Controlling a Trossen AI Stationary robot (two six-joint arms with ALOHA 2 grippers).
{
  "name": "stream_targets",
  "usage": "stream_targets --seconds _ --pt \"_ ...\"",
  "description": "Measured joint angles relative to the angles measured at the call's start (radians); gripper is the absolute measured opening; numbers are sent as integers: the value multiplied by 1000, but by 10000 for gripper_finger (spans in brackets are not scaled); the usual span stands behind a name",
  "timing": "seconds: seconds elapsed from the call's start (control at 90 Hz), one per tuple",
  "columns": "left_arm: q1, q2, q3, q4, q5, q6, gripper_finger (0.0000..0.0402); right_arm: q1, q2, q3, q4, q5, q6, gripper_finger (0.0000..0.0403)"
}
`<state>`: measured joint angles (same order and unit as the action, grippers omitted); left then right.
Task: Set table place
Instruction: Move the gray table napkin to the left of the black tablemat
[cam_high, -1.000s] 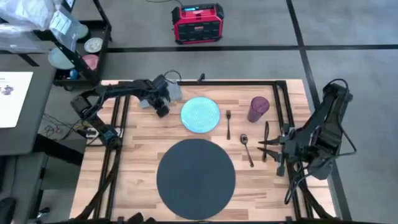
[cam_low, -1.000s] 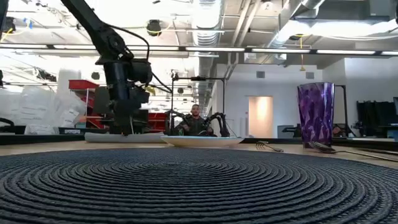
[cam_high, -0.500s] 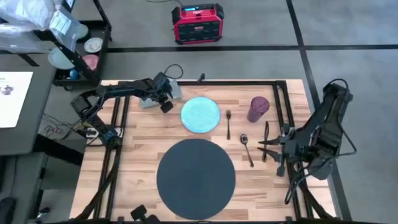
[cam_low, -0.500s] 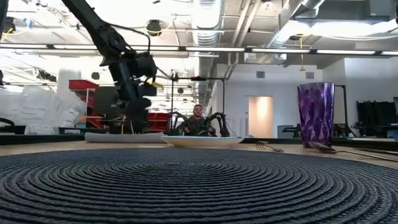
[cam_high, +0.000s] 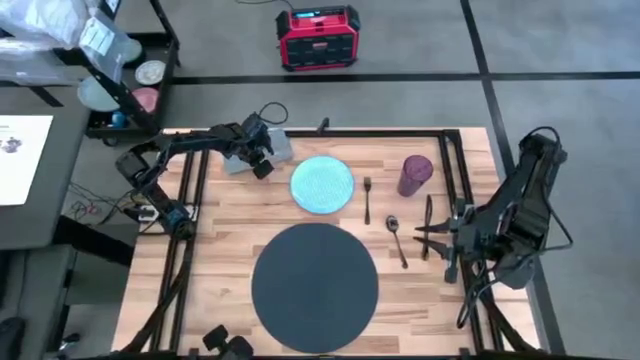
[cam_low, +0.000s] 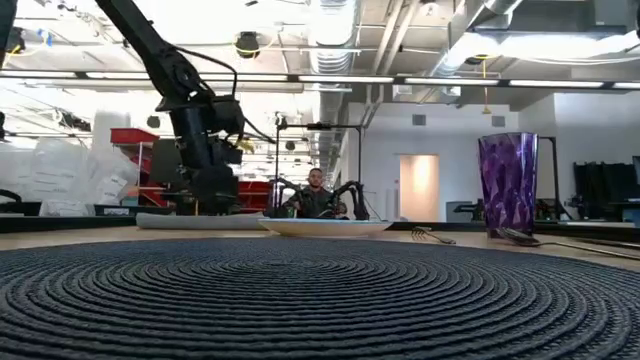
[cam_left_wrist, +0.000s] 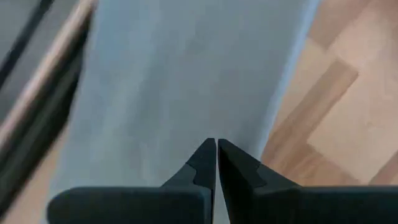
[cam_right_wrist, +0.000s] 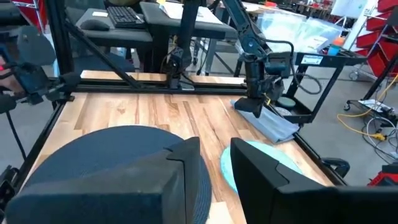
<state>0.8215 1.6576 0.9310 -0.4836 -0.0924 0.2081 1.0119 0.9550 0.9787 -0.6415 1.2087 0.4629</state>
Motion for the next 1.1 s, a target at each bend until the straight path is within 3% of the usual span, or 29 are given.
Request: stream_targets --seconds 0.189,0.5,0.722,1.1 --pt "-57 8 5 -61 29 -8 0 0 0 0 2 0 0 77" --pt "-158 -104 8 -167 31 -3 0 0 0 0 -9 0 0 77" --pt "-140 -109 8 -19 -44 9 0 0 0 0 -9 0 0 77" --pt "-104 -10 7 70 86 14 0 0 0 0 -7 1 0 77"
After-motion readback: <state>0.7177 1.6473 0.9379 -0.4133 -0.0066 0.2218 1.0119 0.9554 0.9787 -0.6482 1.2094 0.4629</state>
